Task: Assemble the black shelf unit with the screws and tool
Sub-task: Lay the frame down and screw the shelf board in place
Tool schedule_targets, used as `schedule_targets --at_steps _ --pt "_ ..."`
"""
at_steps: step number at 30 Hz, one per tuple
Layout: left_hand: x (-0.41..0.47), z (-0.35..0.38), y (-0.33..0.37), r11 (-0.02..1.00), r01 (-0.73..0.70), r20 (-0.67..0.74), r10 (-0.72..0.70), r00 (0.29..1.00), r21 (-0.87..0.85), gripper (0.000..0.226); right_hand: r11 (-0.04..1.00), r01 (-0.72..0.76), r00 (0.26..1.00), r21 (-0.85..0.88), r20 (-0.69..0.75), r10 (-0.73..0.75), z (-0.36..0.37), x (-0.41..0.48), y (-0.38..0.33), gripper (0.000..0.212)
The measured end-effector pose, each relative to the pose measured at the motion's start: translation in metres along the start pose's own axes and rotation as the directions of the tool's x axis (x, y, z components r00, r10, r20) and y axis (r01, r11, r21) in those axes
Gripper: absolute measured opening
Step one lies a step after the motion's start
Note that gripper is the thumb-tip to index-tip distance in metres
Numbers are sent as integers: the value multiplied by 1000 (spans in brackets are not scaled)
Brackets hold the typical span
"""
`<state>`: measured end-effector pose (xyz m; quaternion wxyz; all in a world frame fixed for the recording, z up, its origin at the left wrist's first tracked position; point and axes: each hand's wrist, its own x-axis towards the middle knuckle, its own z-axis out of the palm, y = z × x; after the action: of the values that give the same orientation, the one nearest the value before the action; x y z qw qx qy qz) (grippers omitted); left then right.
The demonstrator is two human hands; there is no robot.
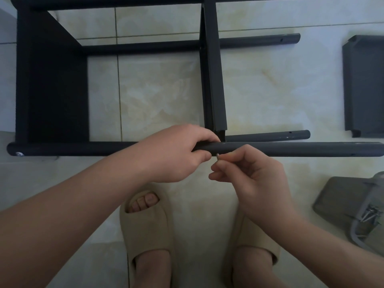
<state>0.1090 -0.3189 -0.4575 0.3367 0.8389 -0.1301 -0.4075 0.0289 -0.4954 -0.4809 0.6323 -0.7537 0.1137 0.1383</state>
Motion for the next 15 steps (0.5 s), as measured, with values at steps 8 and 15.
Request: schedule_targets --at_steps 8,15 --pt "-2 -1 1 1000 3 -1 -3 1000 -4 22 951 143 990 -273 21 -143 0 1 -3 27" --pt "-2 0 1 998 32 -17 -33 999 -47 32 852 188 976 -489 -2 -217 -6 9 -12 13"
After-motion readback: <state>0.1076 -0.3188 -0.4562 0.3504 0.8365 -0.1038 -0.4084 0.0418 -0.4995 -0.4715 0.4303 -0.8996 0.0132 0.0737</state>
